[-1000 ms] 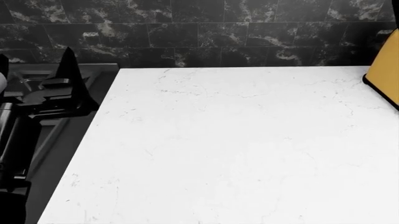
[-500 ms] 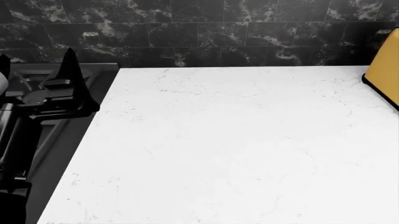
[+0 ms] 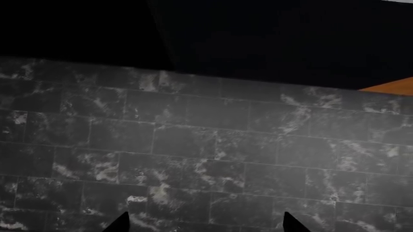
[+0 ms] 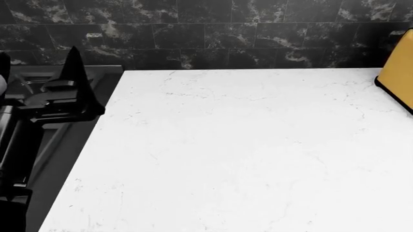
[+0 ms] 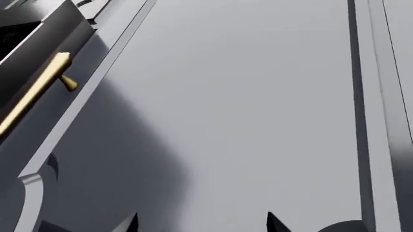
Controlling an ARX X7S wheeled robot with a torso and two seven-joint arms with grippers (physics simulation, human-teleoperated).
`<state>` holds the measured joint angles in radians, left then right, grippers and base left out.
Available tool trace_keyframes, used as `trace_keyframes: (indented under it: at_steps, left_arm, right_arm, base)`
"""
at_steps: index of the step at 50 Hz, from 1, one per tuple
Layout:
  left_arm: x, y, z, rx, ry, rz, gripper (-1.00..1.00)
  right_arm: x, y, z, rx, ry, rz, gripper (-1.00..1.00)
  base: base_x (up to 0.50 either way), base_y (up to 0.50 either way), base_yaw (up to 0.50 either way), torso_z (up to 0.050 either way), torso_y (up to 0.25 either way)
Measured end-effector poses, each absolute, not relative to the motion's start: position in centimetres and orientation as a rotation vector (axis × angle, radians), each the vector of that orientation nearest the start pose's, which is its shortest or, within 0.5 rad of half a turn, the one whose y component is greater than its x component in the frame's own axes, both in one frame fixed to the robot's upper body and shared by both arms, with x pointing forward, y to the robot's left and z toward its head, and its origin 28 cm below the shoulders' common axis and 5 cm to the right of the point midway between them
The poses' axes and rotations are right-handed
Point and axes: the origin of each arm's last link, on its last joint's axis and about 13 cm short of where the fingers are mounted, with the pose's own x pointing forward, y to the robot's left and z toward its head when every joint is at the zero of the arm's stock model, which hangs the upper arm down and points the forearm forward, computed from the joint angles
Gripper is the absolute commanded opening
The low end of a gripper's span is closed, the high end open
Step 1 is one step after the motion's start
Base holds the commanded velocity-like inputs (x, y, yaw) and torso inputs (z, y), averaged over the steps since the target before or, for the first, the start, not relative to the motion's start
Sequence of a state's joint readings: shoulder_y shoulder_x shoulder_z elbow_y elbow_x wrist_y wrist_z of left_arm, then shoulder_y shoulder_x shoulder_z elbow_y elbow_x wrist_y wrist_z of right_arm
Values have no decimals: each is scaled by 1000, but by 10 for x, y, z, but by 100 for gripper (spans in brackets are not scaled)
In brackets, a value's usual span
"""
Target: Pick the corn, radish from the counter and place them in the cabinet. Then close the cabinet.
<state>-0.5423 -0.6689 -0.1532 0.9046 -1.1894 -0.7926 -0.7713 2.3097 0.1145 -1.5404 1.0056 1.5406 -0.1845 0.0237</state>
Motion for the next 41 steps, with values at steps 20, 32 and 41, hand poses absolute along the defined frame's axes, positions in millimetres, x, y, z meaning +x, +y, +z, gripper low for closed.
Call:
trace_keyframes:
  at_steps: [20, 32, 41]
  left_arm:
    - [180, 242, 263, -81, -421, -24, 100]
    - [178, 240, 264, -82, -426, -32, 100]
    - [176, 240, 266, -86, -435, -35, 100]
  right_arm:
    - [260, -53, 501, -148, -1063, 439, 100]
    - [234, -52, 445, -170, -1100, 399, 100]
    - [221, -44, 406, -201, -1132, 346, 100]
  base:
    - [0, 0, 0, 0, 0]
    - [0, 0, 0, 0, 0]
    - [0, 0, 0, 0, 0]
